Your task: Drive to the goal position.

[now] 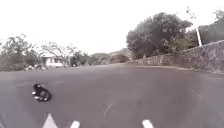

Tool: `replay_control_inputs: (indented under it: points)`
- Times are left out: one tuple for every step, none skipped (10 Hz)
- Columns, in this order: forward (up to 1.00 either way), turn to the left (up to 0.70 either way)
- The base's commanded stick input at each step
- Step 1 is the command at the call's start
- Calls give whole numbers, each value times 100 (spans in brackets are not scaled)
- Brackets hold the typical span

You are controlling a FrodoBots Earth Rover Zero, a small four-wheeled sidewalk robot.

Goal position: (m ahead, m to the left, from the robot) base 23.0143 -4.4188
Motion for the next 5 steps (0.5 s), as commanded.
replay_control_inputs:
  points:
    - [50,0]
    - [50,0]
    - [50,0]
    - [50,0]
    - [50,0]
